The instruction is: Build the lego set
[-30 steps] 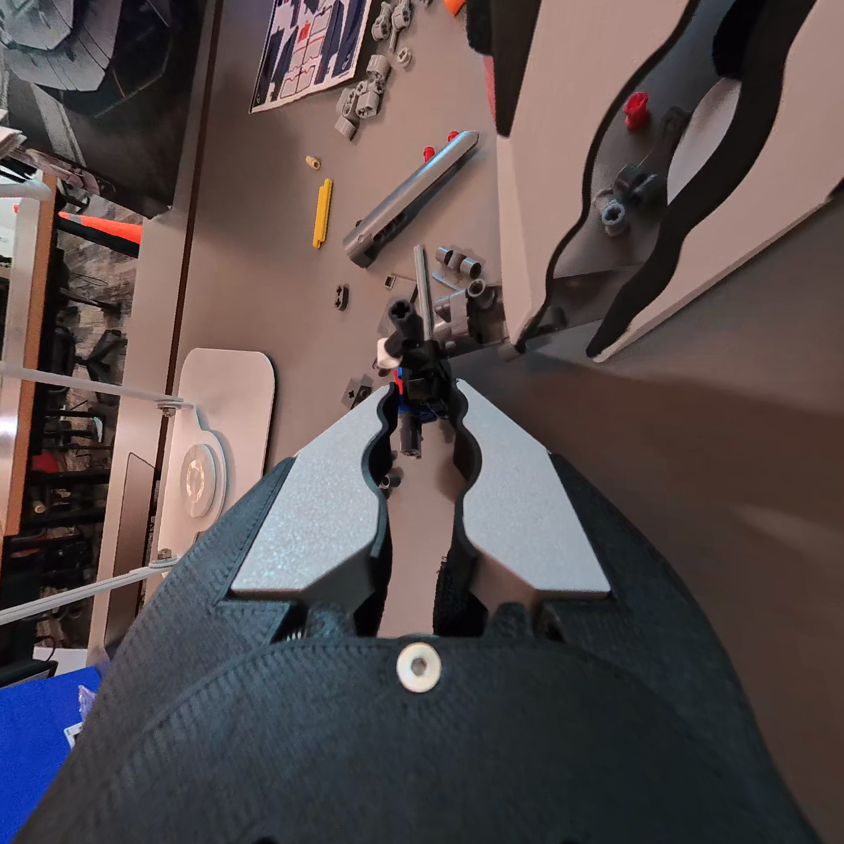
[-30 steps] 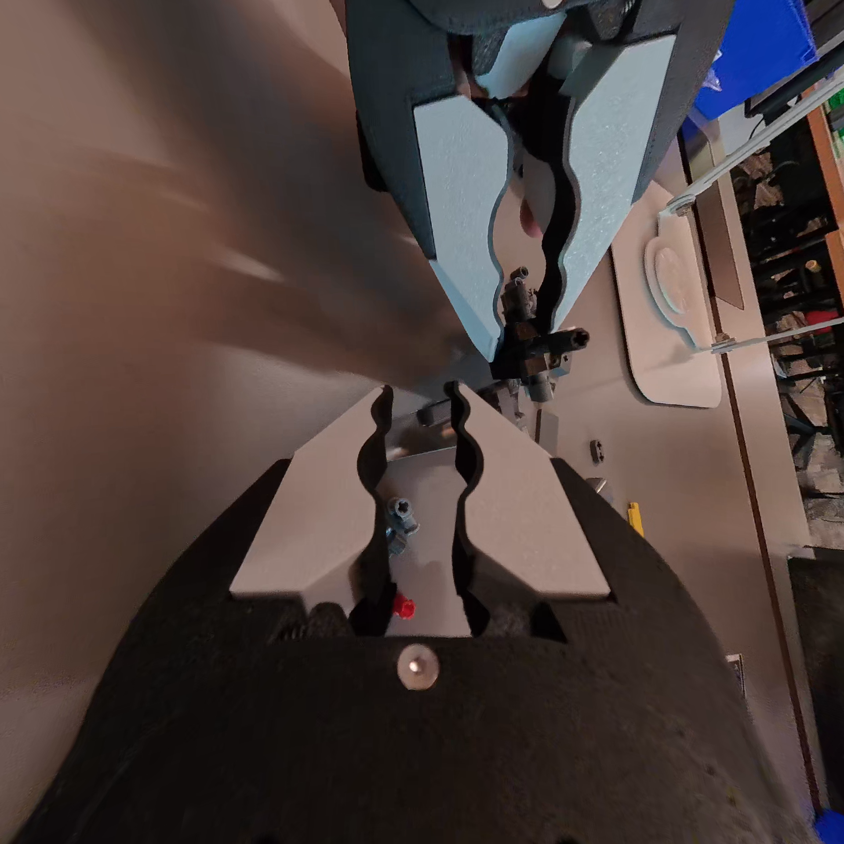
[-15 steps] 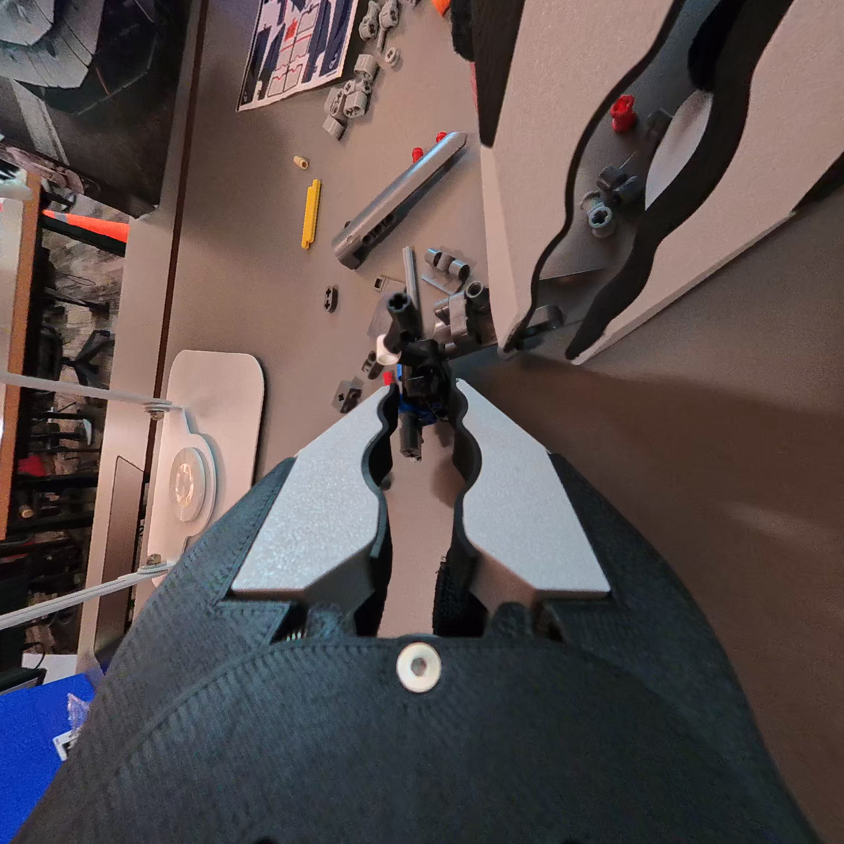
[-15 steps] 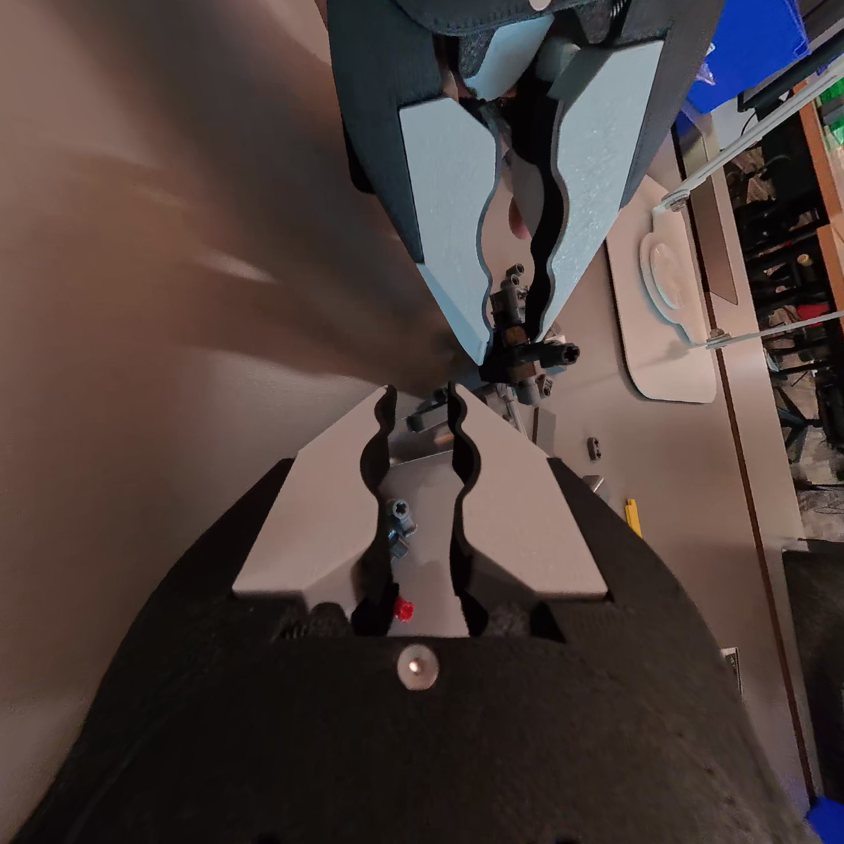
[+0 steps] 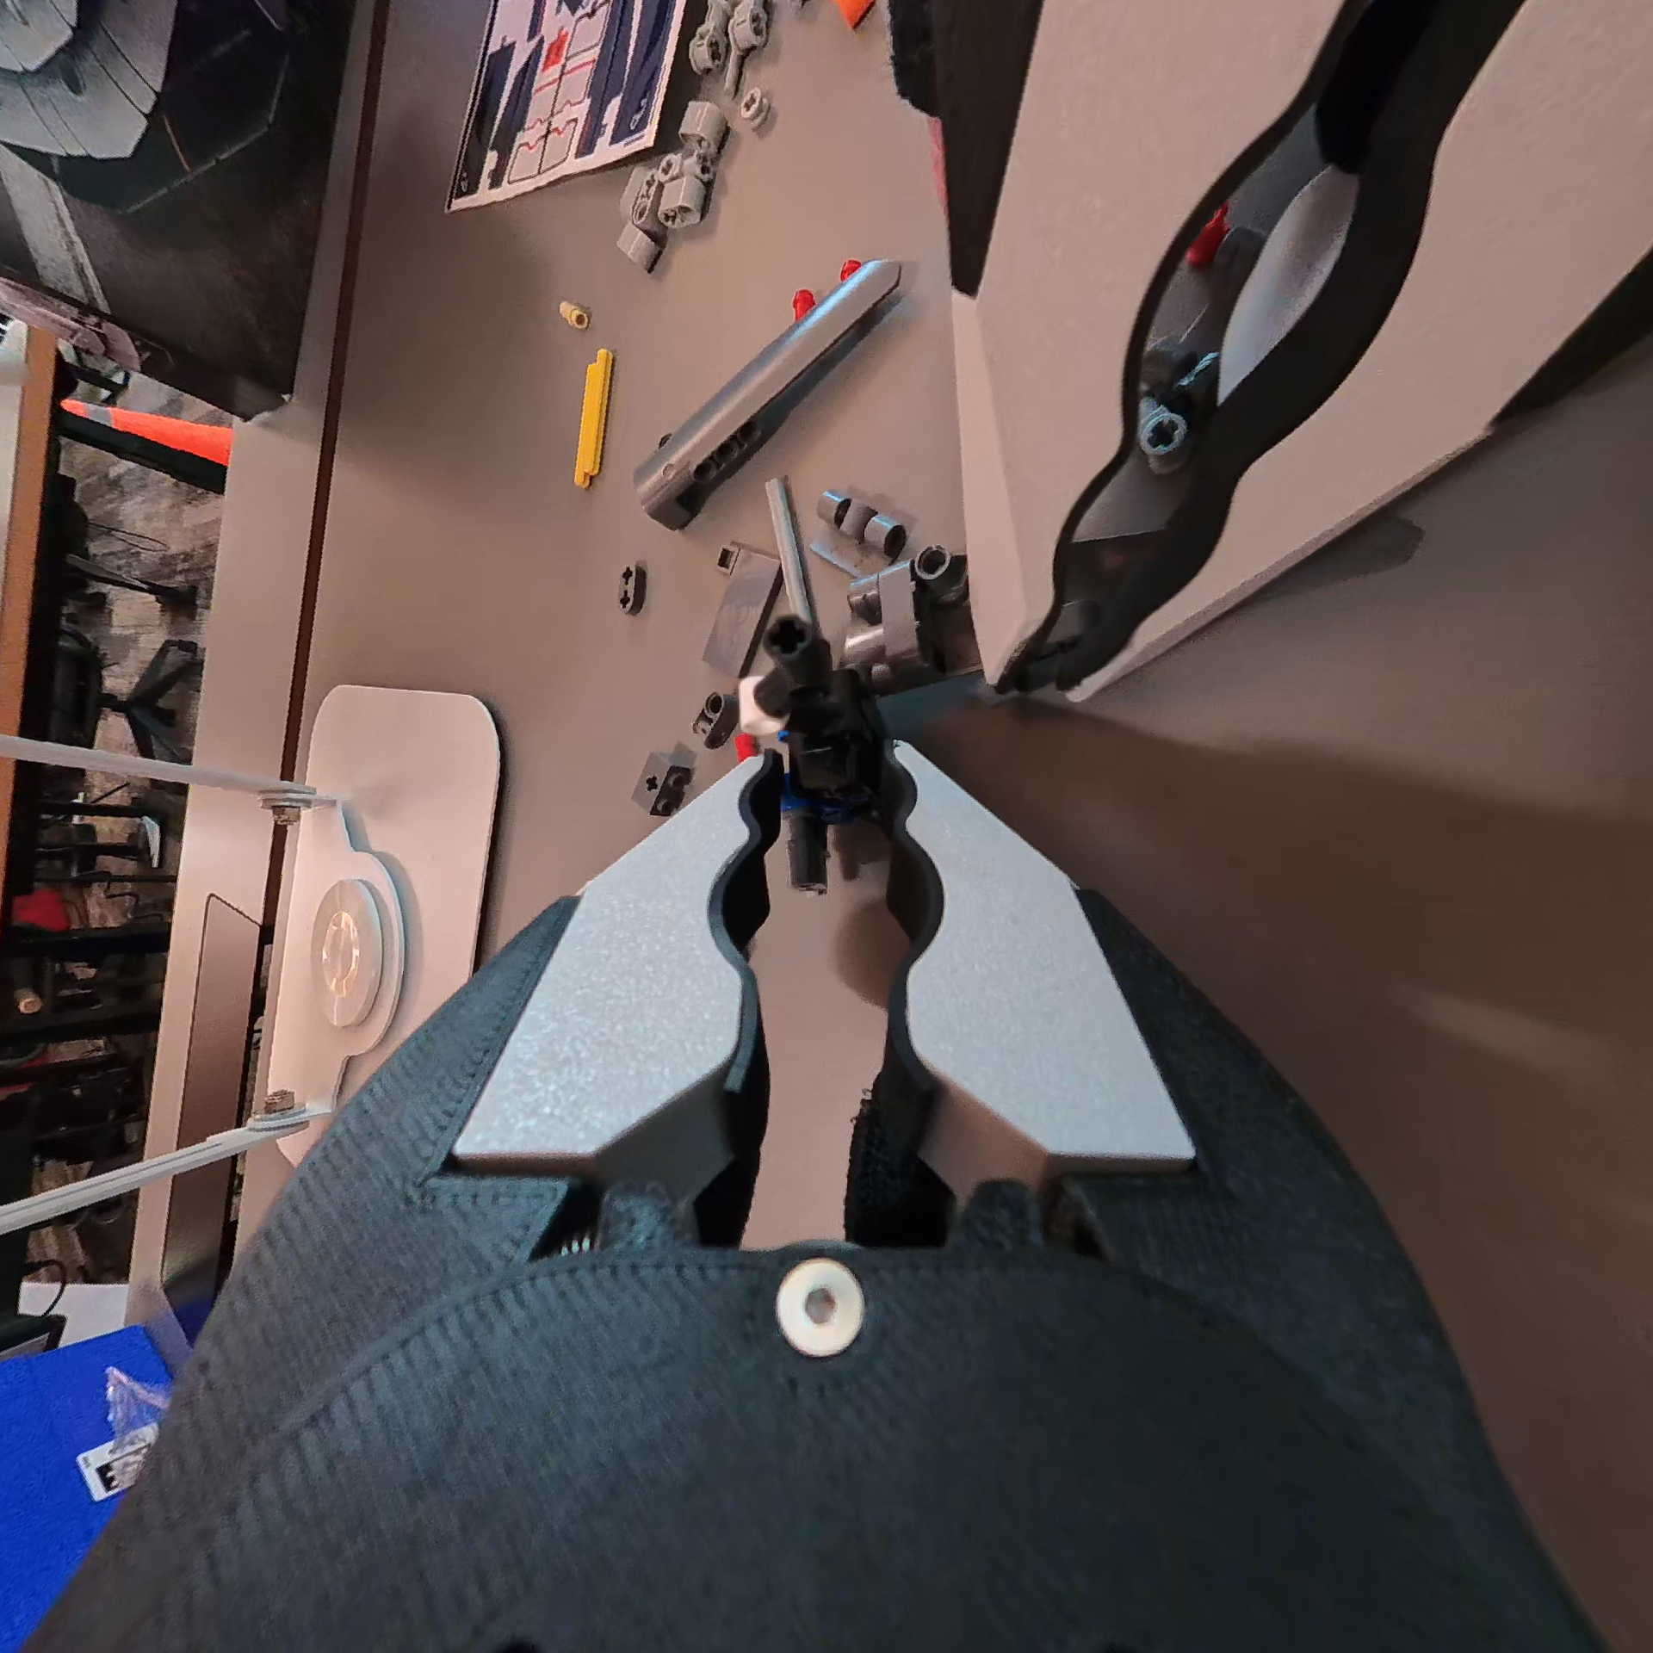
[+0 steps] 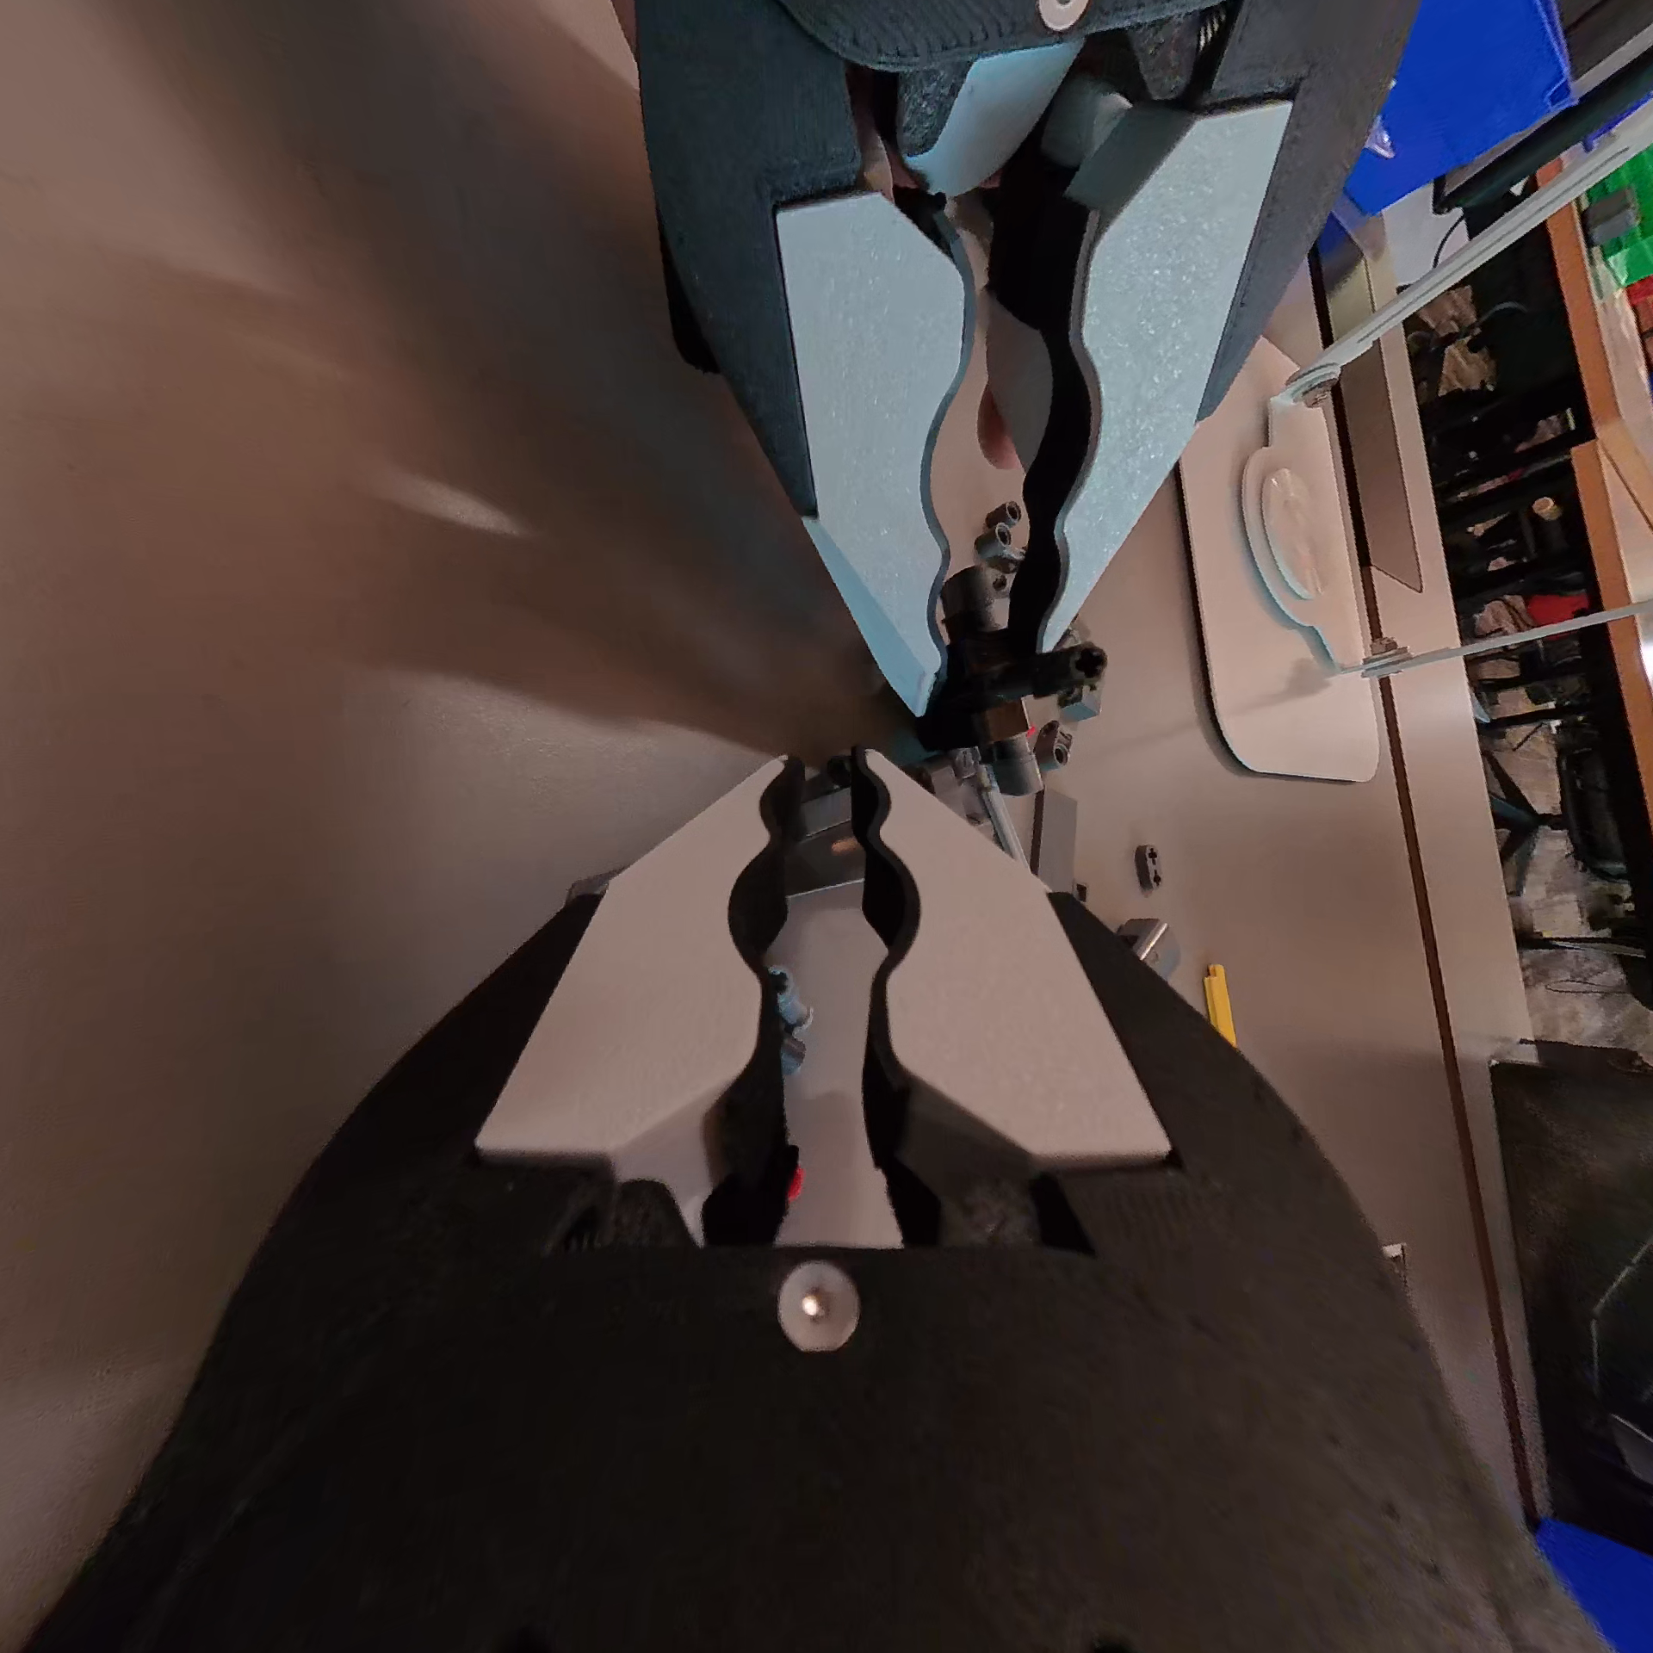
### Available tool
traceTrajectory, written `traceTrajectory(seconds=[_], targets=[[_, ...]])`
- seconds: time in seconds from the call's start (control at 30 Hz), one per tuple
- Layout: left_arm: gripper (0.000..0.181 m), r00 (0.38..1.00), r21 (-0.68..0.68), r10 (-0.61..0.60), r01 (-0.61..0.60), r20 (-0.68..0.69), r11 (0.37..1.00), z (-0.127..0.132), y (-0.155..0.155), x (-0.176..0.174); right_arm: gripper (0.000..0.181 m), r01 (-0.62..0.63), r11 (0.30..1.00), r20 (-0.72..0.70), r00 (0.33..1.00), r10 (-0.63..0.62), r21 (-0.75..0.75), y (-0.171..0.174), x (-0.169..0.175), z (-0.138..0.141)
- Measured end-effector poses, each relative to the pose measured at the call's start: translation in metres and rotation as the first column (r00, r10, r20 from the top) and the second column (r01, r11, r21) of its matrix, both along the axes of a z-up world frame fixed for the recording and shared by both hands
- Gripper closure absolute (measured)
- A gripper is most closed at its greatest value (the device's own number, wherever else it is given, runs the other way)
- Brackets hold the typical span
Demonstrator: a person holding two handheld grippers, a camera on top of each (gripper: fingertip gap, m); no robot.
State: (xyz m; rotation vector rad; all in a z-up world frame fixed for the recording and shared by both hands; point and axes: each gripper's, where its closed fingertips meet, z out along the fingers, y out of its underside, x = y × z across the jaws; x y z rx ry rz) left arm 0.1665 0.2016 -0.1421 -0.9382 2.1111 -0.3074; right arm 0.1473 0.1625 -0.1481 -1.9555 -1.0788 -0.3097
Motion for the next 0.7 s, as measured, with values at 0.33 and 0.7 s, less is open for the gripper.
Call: traceTrajectory(seconds=[0.33, 0.7], targets=[[0.163, 1.0, -0.003, -0.005, 0.005, -0.005, 1.0, -0.0011, -0.003, 0.0, 0.181, 0.003, 1.0, 0.039, 0.999, -0.003, 0.02, -0.0005, 0.0019, 0.0018], [0.162, 1.0, -0.005, -0.003, 0.003, -0.006, 1.0, -0.0011, -0.0043, -0.0003, 0.181, -0.013, 1.0, 0.106, 0.994, 0.01, 0.022, -0.0032, 0.0014, 0.0011]])
